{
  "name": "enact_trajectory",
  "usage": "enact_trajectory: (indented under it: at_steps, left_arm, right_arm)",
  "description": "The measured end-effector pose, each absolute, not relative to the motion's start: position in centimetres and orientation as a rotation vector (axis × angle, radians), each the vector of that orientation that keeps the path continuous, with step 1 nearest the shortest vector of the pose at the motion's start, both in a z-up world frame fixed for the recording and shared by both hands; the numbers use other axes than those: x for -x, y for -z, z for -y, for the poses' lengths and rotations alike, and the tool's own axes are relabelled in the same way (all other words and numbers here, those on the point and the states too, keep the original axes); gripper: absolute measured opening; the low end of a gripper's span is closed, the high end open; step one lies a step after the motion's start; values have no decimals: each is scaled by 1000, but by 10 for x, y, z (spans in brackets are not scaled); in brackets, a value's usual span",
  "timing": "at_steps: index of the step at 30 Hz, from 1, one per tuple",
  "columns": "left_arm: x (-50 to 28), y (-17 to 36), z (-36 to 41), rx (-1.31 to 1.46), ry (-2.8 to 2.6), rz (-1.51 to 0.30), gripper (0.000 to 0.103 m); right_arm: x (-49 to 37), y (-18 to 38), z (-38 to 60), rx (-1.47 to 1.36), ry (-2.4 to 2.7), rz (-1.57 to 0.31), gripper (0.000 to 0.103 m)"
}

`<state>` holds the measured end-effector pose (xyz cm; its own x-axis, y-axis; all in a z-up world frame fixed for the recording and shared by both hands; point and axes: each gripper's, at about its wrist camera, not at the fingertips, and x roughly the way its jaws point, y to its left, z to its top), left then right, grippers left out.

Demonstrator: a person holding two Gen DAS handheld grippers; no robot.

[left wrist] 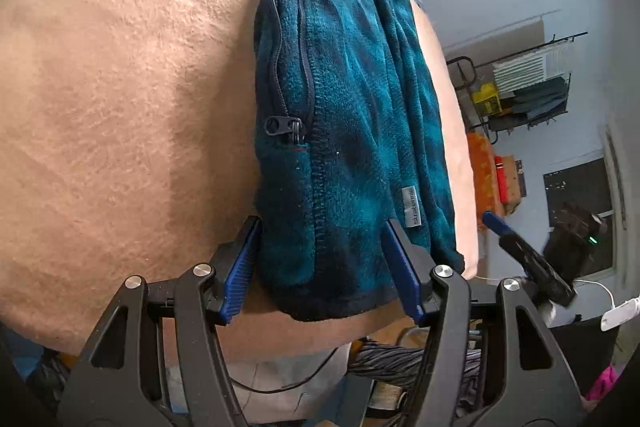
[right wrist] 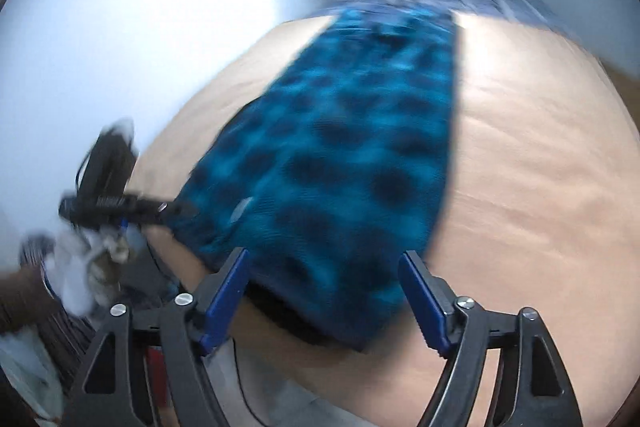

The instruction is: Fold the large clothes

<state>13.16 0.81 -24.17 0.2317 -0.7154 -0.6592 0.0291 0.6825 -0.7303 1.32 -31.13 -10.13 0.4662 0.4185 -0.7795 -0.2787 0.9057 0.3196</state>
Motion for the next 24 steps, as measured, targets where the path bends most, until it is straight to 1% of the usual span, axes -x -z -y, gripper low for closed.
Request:
enact_trajectory:
  at_steps: [1,3,4,5,6,8,9,10,11,12,13,14,16,18,19,20,21,22,23,24]
  left_arm:
    - [-132,243,-6,667,576,-1250,57]
    - [-132,244,-3,652,584,-1250,54]
    - [-132,244,-1,645,587,-1249,51]
    - [-132,243,0,642,589,-1252,46]
    - [-133,243,1,637,589,-1255,43]
    - [-134,242,3,632,591,-1257,31]
    - [-134,241,4,627,594,-1253,30]
    - [-134,239,5,618,594,-1249,25]
    - [-134,237,6,606,595,-1241,22]
    - [-135,233,8,596,595,-1233,21]
    - [-134,229,9,593,596,-1223,19]
    - [-133,226,9,594,599,-1213,18]
    - [-131,216,9,591,608,-1189,18]
    - [-130,212,9,566,605,-1175,18]
    - [-131,214,10,553,588,-1186,22]
    - [-132,217,10,553,582,-1200,33]
    - [-133,223,10,561,578,-1224,41]
    - [-132,229,8,577,568,-1241,54]
    - [-132,234,7,589,560,-1251,55]
    - [-132,240,7,611,566,-1263,55]
  right_arm:
    - [-17,108,328,-217,-410,-1020,80]
    - [-20,123,349,-325,-399,-1059,81]
    - [-24,137,358,-400,-402,-1087,81]
    - [-28,145,362,-444,-415,-1105,78]
    - [-31,159,364,-497,-438,-1136,77]
    - [-32,175,360,-526,-473,-1170,77]
    - [-31,177,354,-514,-488,-1163,77]
    - [-29,175,351,-495,-500,-1142,77]
    - [-29,173,346,-487,-529,-1146,62]
    - [-32,173,341,-499,-569,-1159,52]
    - [-36,175,336,-516,-603,-1180,38]
    - [-38,175,330,-504,-613,-1186,35]
    - [-37,168,323,-479,-640,-1161,30]
    - [-37,163,325,-512,-669,-1139,30]
    - [-38,162,325,-515,-669,-1135,30]
    - [-39,163,326,-508,-663,-1140,36]
    - [-39,166,326,-499,-646,-1154,40]
    - [-40,171,327,-507,-632,-1172,52]
    - [-41,174,328,-517,-624,-1185,60]
    - [-42,181,329,-535,-618,-1208,60]
